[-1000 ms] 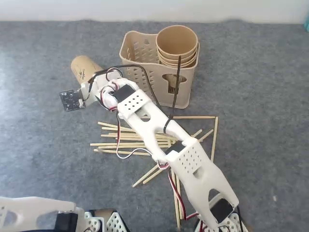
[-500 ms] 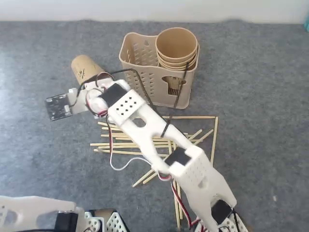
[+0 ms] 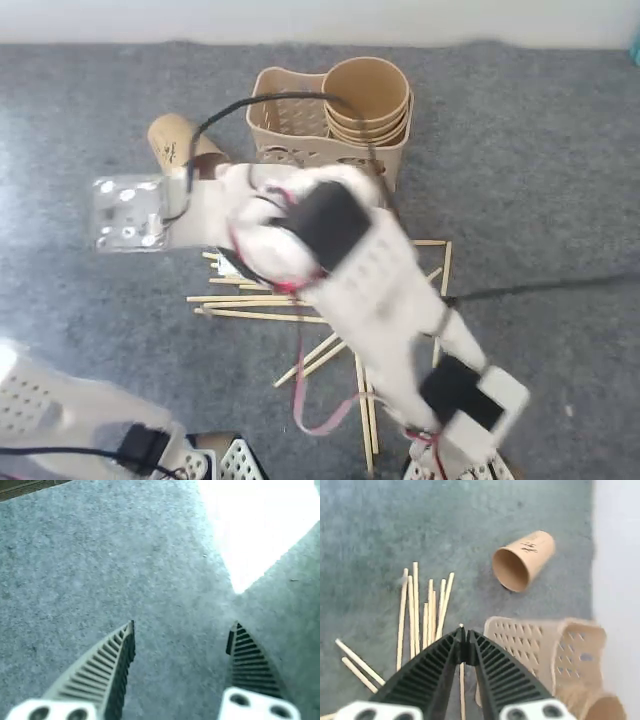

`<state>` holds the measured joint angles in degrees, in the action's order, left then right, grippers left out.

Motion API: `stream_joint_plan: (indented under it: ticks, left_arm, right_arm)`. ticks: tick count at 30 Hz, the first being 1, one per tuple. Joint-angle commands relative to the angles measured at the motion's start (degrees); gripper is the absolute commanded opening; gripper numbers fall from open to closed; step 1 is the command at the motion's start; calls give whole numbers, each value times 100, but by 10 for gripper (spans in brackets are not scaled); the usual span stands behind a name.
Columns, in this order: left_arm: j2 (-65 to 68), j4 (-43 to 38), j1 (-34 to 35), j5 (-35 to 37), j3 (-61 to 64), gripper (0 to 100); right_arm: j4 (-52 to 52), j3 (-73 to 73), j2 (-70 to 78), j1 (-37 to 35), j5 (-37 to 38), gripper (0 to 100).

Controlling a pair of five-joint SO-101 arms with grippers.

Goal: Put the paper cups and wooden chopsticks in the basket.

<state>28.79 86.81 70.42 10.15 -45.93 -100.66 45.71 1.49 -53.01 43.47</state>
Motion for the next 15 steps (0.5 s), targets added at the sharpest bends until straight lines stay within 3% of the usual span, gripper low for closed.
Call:
stream_joint_plan:
  ticks: [1,9,15]
  left_arm:
    - [-949,510,-580,35,-233,279]
    - [-2198,1380,-1908,-273,-110,279]
    - [-3130,1231,-3095,-624,1525,280]
  right_arm:
    - [-259,-668,-1323,435,-237,7]
    - [-233,-3525,-3705,1824,-571,7]
    - [-198,-5187,-5059,3160,-571,8]
